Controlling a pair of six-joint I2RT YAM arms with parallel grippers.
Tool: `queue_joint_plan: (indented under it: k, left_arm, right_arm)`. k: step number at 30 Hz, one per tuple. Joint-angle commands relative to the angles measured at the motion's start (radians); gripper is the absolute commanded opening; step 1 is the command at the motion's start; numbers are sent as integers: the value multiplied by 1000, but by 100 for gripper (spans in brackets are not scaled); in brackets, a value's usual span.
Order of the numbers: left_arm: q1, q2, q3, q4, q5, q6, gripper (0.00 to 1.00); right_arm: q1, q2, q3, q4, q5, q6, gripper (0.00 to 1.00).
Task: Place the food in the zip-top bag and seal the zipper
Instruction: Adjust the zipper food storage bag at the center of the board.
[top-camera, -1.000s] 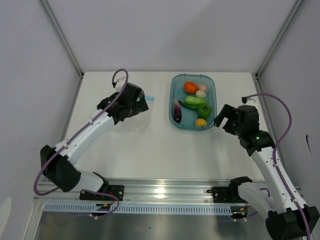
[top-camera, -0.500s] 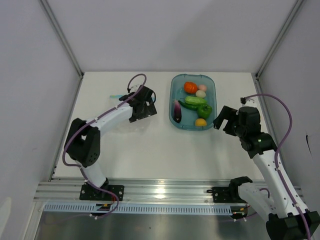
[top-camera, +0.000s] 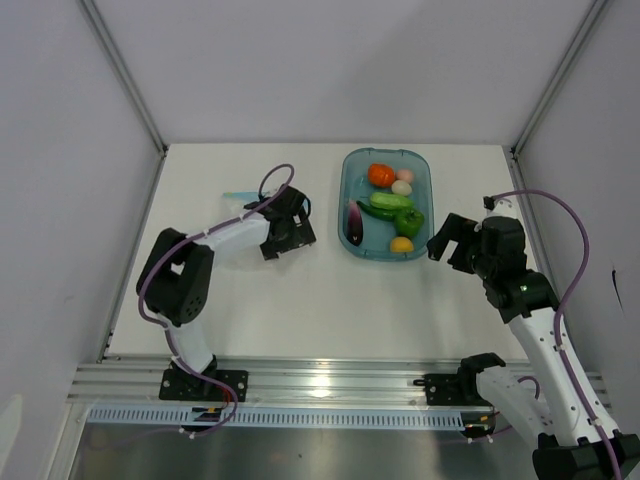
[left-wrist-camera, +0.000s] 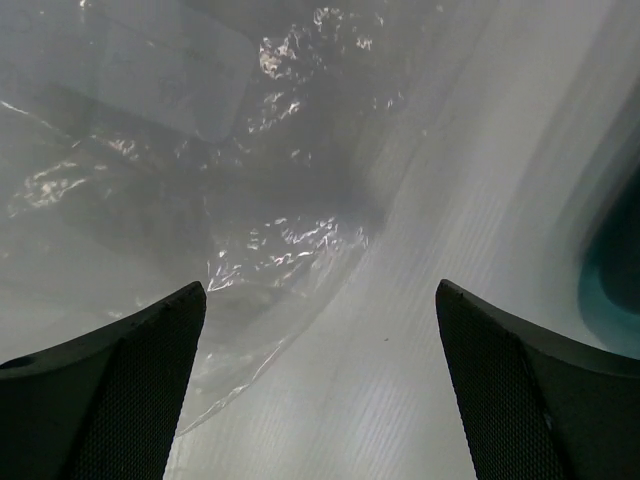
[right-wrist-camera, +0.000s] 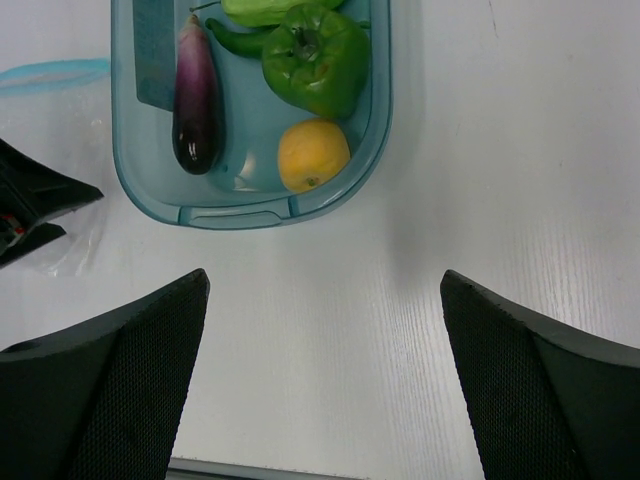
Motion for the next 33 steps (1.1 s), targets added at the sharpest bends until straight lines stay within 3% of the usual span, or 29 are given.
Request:
queue_joint_plan:
  k: [1,13,17,19,25,27,30,33]
  left_arm:
    - [7,-14,-85,70,100,-48,98]
    - [7,-186,-384,163,265,-99,99]
    - [6,-355,-533,180,292,-139,99]
    - [1,-429,-576,141,242,-142,99]
    - [-7,-736,-545,-100,46,-139,99]
    - [-7,-807,-490,-171,4,-137,99]
    - [-5,-838,-407,-252,-73,-111,99]
    - [-5,-856,-363,-262,-97,-67,99]
  right_arm:
    - [3,-6,26,4,-20,2,99]
    - [19,6,8,23,-32,18,99]
    - [26,14,6,26,-26,7,99]
    - [29,15,3,29,-21,4,99]
    - [35,27,-4,45,-35,-1,99]
    - [43,38,0,59,-108,-19,100]
    - [109,70,20,104,-175,-36,99]
    - [254,122,60,136,-155,-34,99]
